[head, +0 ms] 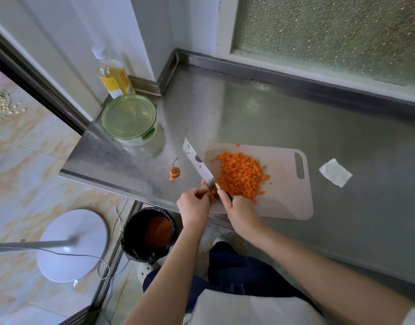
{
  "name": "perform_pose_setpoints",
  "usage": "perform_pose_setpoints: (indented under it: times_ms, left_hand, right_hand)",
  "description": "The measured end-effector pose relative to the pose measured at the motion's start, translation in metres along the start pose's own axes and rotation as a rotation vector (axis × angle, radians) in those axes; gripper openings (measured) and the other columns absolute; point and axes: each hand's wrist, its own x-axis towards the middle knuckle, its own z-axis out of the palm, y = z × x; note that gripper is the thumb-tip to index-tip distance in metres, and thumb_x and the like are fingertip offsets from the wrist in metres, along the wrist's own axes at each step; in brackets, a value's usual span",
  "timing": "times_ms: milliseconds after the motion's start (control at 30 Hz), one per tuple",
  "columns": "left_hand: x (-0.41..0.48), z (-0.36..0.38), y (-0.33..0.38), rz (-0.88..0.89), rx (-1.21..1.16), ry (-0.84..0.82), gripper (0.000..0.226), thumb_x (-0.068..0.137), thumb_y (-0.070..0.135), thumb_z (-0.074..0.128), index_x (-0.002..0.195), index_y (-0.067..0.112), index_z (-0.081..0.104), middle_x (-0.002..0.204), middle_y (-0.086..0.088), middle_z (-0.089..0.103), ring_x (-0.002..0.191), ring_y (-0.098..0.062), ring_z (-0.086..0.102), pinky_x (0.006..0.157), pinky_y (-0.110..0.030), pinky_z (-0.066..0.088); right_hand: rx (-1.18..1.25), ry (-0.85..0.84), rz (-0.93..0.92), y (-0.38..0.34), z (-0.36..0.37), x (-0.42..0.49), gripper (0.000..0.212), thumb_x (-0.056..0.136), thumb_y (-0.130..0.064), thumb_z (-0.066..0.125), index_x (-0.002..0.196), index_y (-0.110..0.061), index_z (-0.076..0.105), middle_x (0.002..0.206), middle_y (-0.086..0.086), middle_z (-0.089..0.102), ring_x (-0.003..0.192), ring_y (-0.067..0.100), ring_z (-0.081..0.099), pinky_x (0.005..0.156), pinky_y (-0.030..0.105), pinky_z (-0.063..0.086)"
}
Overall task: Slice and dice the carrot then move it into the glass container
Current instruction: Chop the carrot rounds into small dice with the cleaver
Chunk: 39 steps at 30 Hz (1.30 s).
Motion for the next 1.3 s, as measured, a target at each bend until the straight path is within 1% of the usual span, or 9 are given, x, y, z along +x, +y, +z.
perform_pose_setpoints:
  times_ms: [200,400,533,633,767,867,1067,1200,1300]
  left_hand:
    - [0.001,-0.001,0.0,0.009,0.037,0.002,0.016,0.086,0.016,0.062,0.097,0.013,0.074,0.092,-0.003,0.073,0.08,-0.013,0.061,0.067,-0.012,0.036]
    - [0.004,0.0,-0.001,-0.011,0.026,-0.017,0.017,0.087,0.015,0.061,0.097,0.011,0.074,0.09,-0.005,0.072,0.08,-0.016,0.062,0.069,-0.017,0.041]
    - [0.005,0.0,0.0,-0.038,0.016,-0.017,0.014,0.086,0.015,0.061,0.092,0.011,0.073,0.086,-0.004,0.072,0.076,-0.014,0.061,0.064,-0.016,0.04]
    - [0.007,0.0,0.0,-0.038,0.03,-0.005,0.013,0.086,0.017,0.061,0.082,0.01,0.072,0.081,-0.002,0.071,0.074,-0.014,0.06,0.052,-0.01,0.033]
    - [0.008,-0.001,0.0,-0.04,0.049,0.004,0.012,0.085,0.014,0.061,0.079,0.007,0.069,0.076,-0.002,0.067,0.071,-0.014,0.058,0.051,-0.011,0.031]
    - [0.007,-0.001,0.0,-0.032,0.056,0.001,0.014,0.085,0.015,0.062,0.077,0.006,0.068,0.074,-0.003,0.066,0.067,-0.013,0.053,0.047,-0.012,0.032]
    - [0.002,0.001,-0.001,-0.024,0.018,0.002,0.01,0.087,0.013,0.06,0.09,0.007,0.067,0.084,-0.001,0.066,0.074,-0.011,0.054,0.054,-0.004,0.035]
    - [-0.002,0.006,0.005,0.002,-0.017,0.057,0.018,0.093,0.016,0.054,0.103,0.005,0.064,0.099,-0.008,0.068,0.094,-0.023,0.061,0.069,-0.014,0.033]
    - [-0.007,0.014,0.014,0.004,-0.008,-0.015,0.031,0.092,0.022,0.054,0.118,0.005,0.055,0.112,-0.008,0.05,0.099,-0.023,0.052,0.074,-0.014,0.029]
  right_hand:
    - [0.088,-0.019,0.017,0.0,0.005,-0.003,0.059,0.099,-0.047,0.032,0.055,-0.009,0.042,0.05,0.003,0.041,0.048,0.017,0.04,0.054,0.027,0.033]
    - [0.058,-0.008,0.027,0.0,0.007,-0.004,0.06,0.099,-0.046,0.032,0.054,-0.009,0.043,0.051,0.004,0.044,0.051,0.019,0.045,0.05,0.022,0.032]
    - [-0.004,-0.01,0.039,-0.003,0.007,-0.003,0.06,0.1,-0.044,0.031,0.051,-0.01,0.04,0.05,0.003,0.042,0.049,0.018,0.043,0.049,0.023,0.032]
    - [-0.091,0.021,0.029,-0.005,0.009,-0.003,0.058,0.099,-0.045,0.033,0.052,-0.012,0.039,0.05,0.001,0.042,0.05,0.018,0.044,0.048,0.021,0.032]
    - [-0.124,0.037,0.045,-0.008,0.014,0.0,0.059,0.099,-0.047,0.034,0.051,-0.013,0.039,0.049,-0.001,0.04,0.045,0.009,0.038,0.043,0.019,0.029]
    - [-0.108,0.034,0.036,-0.009,0.017,0.003,0.059,0.098,-0.049,0.034,0.051,-0.014,0.04,0.049,-0.001,0.042,0.046,0.013,0.041,0.043,0.019,0.028]
    - [0.127,-0.032,0.088,-0.001,0.01,0.007,0.063,0.098,-0.05,0.032,0.049,-0.011,0.036,0.048,0.003,0.041,0.051,0.02,0.043,0.059,0.034,0.037]
    - [0.353,-0.015,0.119,-0.001,0.002,0.005,0.067,0.096,-0.055,0.033,0.04,-0.019,0.029,0.032,-0.007,0.03,0.032,0.009,0.03,0.046,0.025,0.025]
    - [0.396,0.023,0.113,0.003,-0.01,0.007,0.069,0.096,-0.056,0.034,0.038,-0.018,0.029,0.033,-0.008,0.028,0.034,0.01,0.029,0.046,0.026,0.024]
